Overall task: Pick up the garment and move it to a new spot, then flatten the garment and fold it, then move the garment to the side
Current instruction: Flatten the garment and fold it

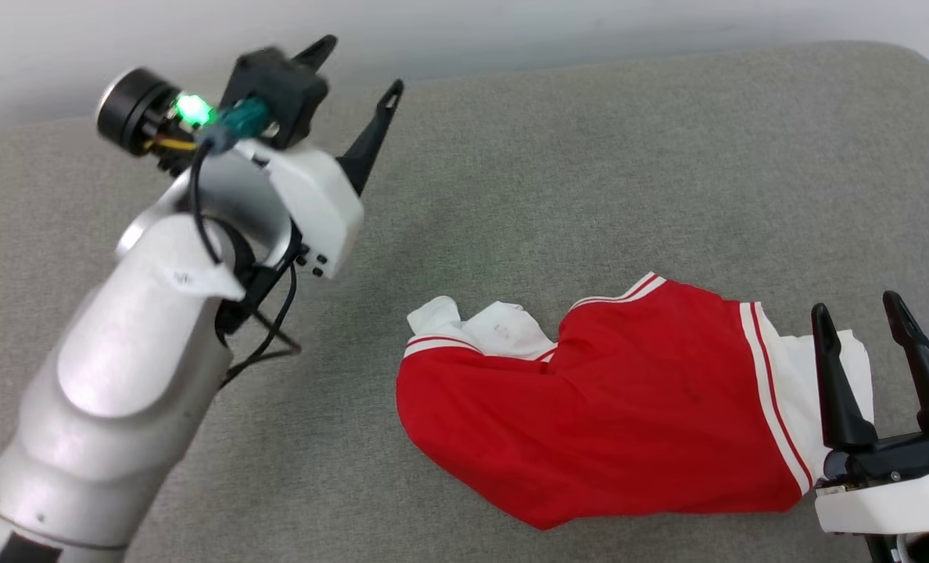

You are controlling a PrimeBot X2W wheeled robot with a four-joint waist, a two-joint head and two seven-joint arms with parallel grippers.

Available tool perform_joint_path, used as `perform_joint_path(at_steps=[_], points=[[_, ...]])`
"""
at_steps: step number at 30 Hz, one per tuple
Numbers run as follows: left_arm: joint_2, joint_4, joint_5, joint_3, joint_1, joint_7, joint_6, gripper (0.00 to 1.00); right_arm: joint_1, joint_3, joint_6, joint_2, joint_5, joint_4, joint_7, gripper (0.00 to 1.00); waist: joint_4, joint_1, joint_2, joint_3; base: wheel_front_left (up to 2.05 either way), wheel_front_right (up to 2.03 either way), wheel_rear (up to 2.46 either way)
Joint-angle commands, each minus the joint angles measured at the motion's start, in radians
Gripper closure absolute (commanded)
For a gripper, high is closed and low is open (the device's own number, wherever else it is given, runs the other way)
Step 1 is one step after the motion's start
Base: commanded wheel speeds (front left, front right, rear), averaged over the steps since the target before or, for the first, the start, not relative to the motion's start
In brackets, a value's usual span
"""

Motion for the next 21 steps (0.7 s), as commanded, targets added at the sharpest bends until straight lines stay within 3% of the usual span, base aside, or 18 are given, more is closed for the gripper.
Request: perform_joint_path(at_steps=[1, 10, 14, 21], points=[[0.036, -0.008, -0.072, -0.076, -0.065, 0.070, 0.001, 0.00, 0.005, 0.003, -0.001, 0.010, -0.010, -0.007, -0.007, 0.00, -0.014, 0.0000, -0.0001, 0.016, 0.00, 0.00, 0.00], [0.150, -0.015, -0.440, -0.502, -0.329, 0.459, 0.000, 0.00, -0.043, 0.035, -0.001, 0.020, -0.035, -0.016, -0.011, 0.00, -0.060, 0.0000, -0.0001, 0.078, 0.00, 0.00, 0.00], [0.174, -0.021, -0.547, -0.664, -0.426, 0.561, 0.000, 0.00, -0.066, 0.051, 0.000, 0.024, -0.046, -0.014, -0.014, 0.00, -0.082, 0.0000, -0.0001, 0.115, 0.00, 0.00, 0.00], [0.186, -0.032, -0.642, -0.819, -0.505, 0.665, 0.000, 0.00, -0.099, 0.065, -0.001, 0.032, -0.052, -0.006, -0.017, 0.00, -0.113, 0.0000, -0.0001, 0.170, 0.00, 0.00, 0.00]])
